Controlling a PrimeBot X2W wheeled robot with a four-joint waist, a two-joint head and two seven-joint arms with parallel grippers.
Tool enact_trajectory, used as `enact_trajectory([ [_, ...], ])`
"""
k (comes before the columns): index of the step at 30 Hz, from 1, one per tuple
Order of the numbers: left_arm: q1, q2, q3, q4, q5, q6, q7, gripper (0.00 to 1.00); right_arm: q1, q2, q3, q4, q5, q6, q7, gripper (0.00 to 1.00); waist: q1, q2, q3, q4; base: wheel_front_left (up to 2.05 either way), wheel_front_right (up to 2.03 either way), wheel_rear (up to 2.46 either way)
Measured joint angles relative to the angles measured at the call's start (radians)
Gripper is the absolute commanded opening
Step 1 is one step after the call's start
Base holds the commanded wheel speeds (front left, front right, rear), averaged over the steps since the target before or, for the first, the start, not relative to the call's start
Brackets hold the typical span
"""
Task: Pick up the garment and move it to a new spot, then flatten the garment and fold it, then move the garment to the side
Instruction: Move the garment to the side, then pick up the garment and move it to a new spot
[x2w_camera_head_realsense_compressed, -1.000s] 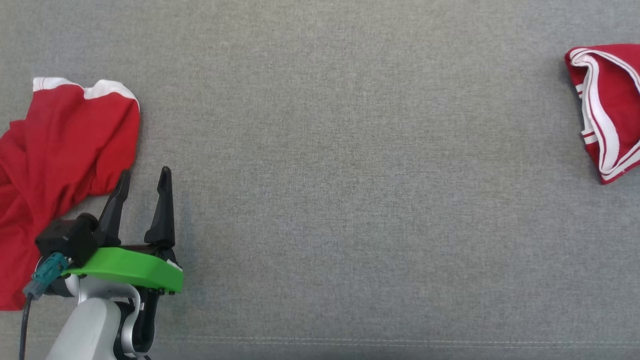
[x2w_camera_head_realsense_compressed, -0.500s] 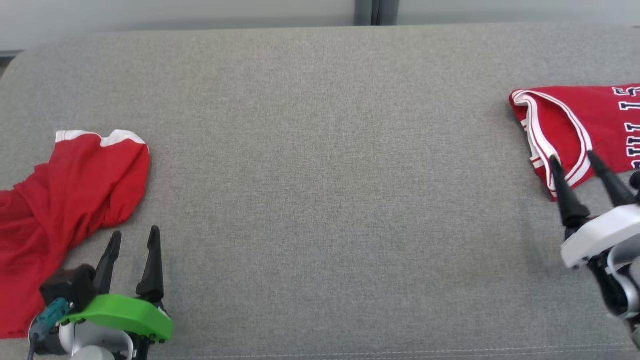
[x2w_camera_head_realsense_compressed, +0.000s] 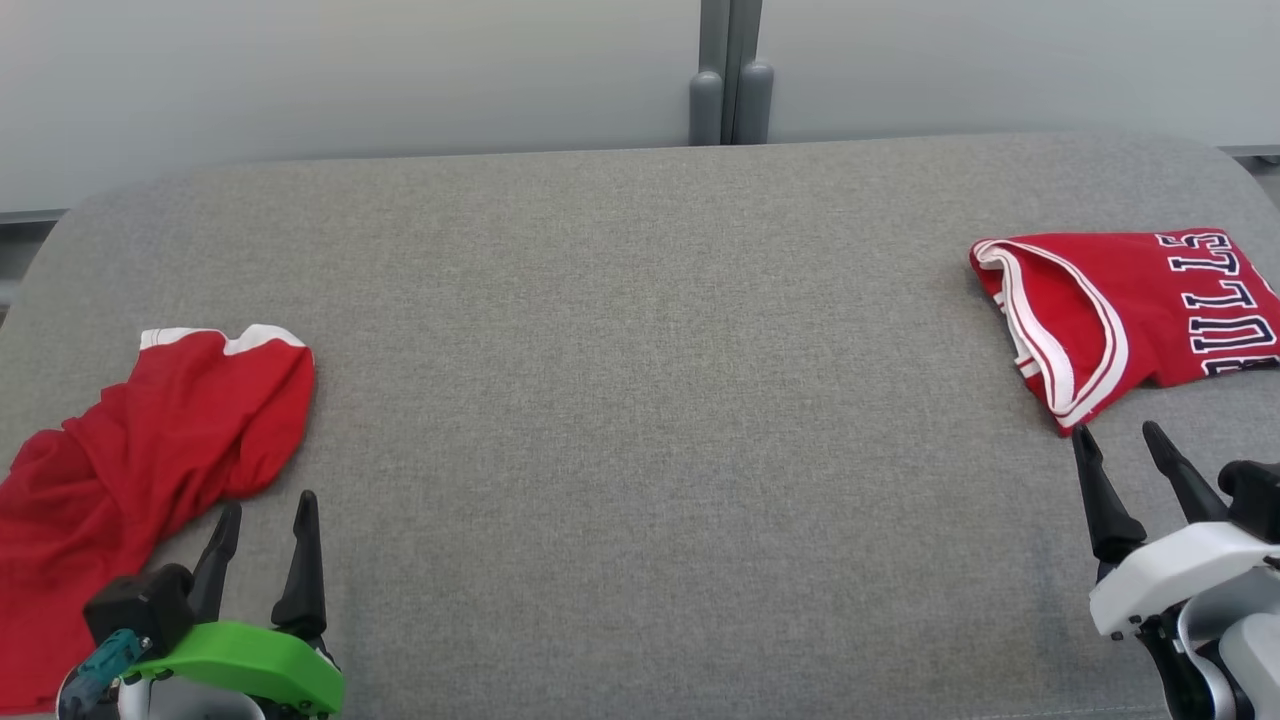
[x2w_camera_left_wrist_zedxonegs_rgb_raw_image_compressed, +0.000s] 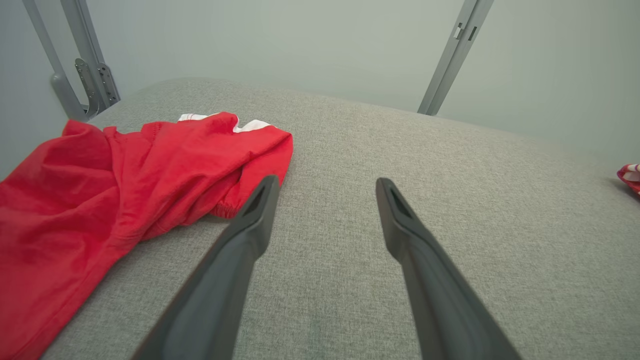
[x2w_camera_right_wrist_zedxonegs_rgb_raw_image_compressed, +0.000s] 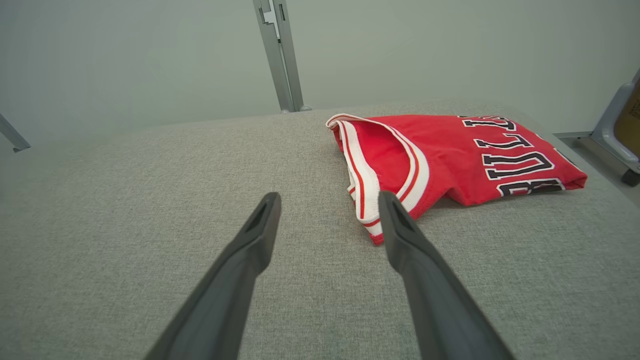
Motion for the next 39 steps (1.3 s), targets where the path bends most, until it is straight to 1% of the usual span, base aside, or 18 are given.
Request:
enact_trajectory([
  [5,0.013,-0.003,0.004,-0.002,0.004,-0.006,0.0,1.0,0.054,0.022,-0.05,-0.006,-0.05,0.0,0.0,1.0,0.0,0.0,-0.013,0.009,0.0,0.0,0.0],
  [11,0.013,-0.006,0.014,-0.012,0.011,-0.007,0.0,1.0,0.062,0.031,-0.07,-0.05,-0.114,0.0,0.0,1.0,0.0,0.0,-0.013,0.033,0.0,0.0,0.0],
  [21,0.013,-0.019,0.026,-0.027,0.021,-0.008,0.0,1.0,0.063,0.042,-0.054,-0.111,-0.178,0.0,0.0,1.0,0.0,0.0,-0.007,0.109,0.0,0.0,0.0],
  [26,0.013,-0.03,0.047,-0.034,0.024,-0.008,0.0,1.0,0.063,0.056,-0.047,-0.138,-0.199,0.0,0.0,1.0,0.0,0.0001,-0.001,0.158,0.0,0.0,0.0],
  [33,0.013,-0.035,0.083,-0.04,0.024,-0.008,0.0,1.0,0.063,0.057,-0.038,-0.163,-0.228,0.0,0.0,1.0,0.0,0.0,0.016,0.222,0.0,0.0,0.0],
  [39,0.012,-0.035,0.113,-0.05,0.024,-0.007,0.0,1.0,0.062,0.055,-0.026,-0.191,-0.244,0.0,0.0,1.0,0.0,0.0,0.052,0.245,0.0,0.0,0.0],
])
